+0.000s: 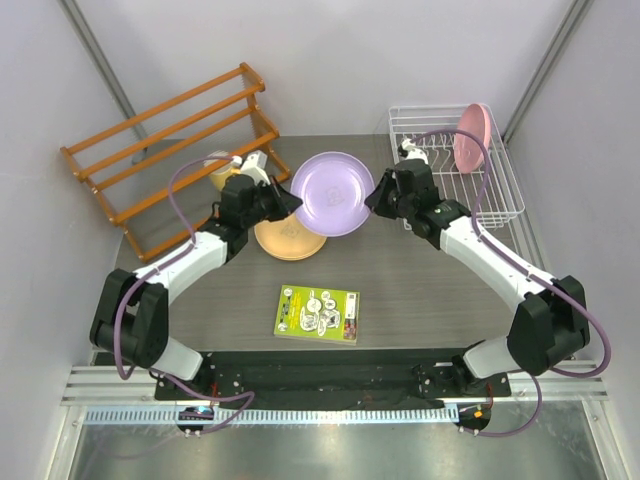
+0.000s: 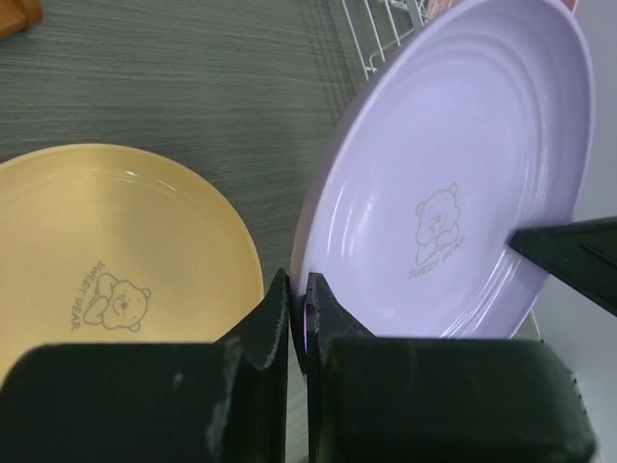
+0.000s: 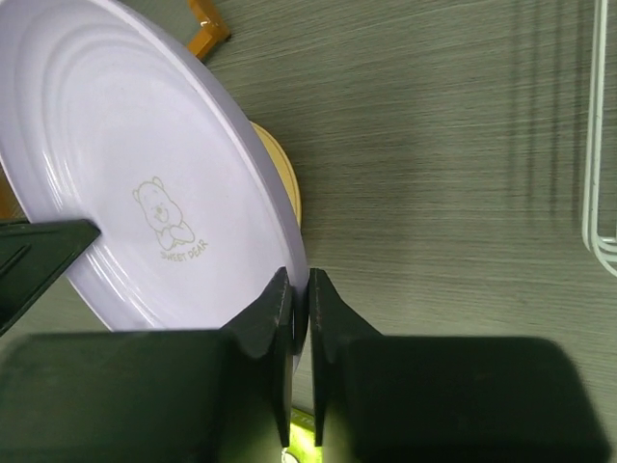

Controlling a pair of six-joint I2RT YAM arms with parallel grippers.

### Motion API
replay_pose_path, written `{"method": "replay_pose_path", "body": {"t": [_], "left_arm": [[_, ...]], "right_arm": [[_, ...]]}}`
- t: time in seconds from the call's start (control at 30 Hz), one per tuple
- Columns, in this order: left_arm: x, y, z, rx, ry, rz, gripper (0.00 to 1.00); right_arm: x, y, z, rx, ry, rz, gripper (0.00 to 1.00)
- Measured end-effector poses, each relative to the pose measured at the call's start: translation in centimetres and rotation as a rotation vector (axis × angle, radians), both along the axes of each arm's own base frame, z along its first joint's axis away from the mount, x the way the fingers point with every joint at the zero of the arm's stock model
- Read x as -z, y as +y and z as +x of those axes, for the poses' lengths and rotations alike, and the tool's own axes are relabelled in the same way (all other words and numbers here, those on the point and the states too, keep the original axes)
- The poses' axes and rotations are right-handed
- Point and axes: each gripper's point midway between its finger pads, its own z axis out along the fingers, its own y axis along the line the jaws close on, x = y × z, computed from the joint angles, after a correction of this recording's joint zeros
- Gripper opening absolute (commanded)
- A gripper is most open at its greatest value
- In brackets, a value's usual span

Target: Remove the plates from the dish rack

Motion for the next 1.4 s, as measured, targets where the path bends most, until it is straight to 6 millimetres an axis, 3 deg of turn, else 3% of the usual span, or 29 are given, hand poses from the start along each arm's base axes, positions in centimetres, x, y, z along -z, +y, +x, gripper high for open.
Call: {"method": "replay_pose_path", "body": {"t": [0.07,0.17,0.43,0.77,0.9,1.07,1.13,1.17,1.23,1.27,1.33,1.37,1.4], "left_arm": [[0.0,0.3,0.2,-0.017,-0.002,0.007,0.00],[1.4,1.5,0.3,-0.063,0.016,0.083,0.00],[4.7,5.6,0.3,-0.182,0.091,0.267,0.00],[8.2,10.3,1.7,-0.295,0.223,0.336,0.00],[9.3,11.0,1.4,-0.305,0.265,0.350,0.00],[9.9,10.3,1.1,-0.268,0.291,0.327,0.00],[9.9,9.8,1.0,-0.253,0.299,0.307,0.09],[9.9,9.6,1.0,-0.246,0.303,0.297,0.21],[9.7,9.2,1.0,-0.232,0.306,0.281,0.34],[9.6,9.0,1.0,-0.225,0.307,0.273,0.50],[9.4,8.9,1.0,-0.216,0.306,0.271,0.54],[9.3,8.8,1.0,-0.217,0.309,0.264,0.65],[9.3,8.7,1.0,-0.217,0.312,0.263,0.69]], "right_arm": [[-0.1,0.2,0.0,-0.005,0.001,0.008,0.42],[-0.3,0.1,0.2,0.002,-0.014,0.005,0.45],[0.3,-1.6,0.6,0.049,-0.023,-0.080,0.45],[0.5,-2.4,0.8,0.064,-0.024,-0.110,0.45],[0.7,-2.8,0.8,0.068,-0.020,-0.120,0.45],[0.8,-3.4,0.9,0.078,-0.019,-0.137,0.45],[0.9,-3.6,1.0,0.081,-0.017,-0.140,0.45],[0.9,-3.7,1.0,0.083,-0.017,-0.141,0.45],[0.9,-3.9,1.0,0.086,-0.015,-0.147,0.45],[1.0,-4.0,1.0,0.087,-0.014,-0.150,0.45],[1.0,-4.3,1.1,0.093,-0.014,-0.159,0.45],[1.1,-4.6,1.1,0.097,-0.013,-0.167,0.45],[1.1,-4.8,1.2,0.102,-0.013,-0.174,0.45]]}}
